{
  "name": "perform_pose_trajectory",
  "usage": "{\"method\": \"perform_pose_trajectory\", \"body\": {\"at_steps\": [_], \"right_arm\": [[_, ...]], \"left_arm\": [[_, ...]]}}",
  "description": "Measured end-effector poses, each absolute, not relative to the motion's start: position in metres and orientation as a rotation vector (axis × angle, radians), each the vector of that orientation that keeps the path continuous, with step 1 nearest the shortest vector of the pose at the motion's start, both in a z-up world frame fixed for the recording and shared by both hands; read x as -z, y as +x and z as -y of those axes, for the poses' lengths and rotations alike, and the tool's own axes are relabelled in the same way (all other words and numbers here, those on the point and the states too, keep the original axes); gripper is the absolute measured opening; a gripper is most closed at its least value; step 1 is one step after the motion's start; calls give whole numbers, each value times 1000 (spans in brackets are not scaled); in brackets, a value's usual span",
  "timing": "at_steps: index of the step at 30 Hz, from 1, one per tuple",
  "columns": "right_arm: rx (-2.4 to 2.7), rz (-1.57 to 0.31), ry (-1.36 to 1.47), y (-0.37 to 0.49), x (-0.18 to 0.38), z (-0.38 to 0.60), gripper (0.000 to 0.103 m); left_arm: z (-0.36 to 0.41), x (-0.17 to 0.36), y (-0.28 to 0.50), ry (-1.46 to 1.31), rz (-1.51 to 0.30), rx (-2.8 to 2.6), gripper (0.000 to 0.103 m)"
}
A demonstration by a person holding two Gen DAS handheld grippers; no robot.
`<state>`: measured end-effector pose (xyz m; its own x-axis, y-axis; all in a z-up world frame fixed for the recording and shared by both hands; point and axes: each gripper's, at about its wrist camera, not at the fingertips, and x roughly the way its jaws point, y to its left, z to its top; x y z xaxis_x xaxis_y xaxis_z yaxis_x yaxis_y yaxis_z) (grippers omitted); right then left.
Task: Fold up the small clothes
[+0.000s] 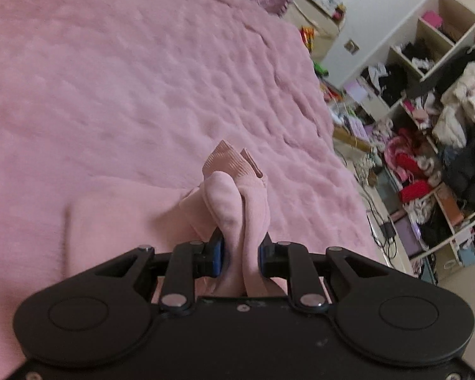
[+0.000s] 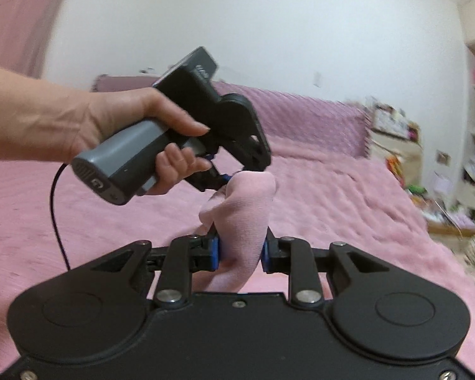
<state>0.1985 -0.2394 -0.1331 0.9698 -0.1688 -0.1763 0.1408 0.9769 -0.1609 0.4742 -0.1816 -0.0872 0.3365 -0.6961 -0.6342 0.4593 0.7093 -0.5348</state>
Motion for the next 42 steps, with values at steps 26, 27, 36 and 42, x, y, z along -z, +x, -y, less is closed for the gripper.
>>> {"method": "perform_pose_trajectory", "body": {"at_steps": [26, 27, 36, 42], "right_arm": [[353, -332, 371, 161, 206, 381, 60], [371, -324, 337, 160, 201, 381, 60], [9, -257, 253, 196, 153, 406, 59], [-113, -472, 295, 265, 160, 425, 58]], "left_arm": [[318, 139, 444, -153, -943, 807, 49], [311, 131, 441, -176, -930, 823, 49], [180, 103, 372, -211, -817, 762, 50], [139, 129, 340, -243, -851, 705, 50]]}}
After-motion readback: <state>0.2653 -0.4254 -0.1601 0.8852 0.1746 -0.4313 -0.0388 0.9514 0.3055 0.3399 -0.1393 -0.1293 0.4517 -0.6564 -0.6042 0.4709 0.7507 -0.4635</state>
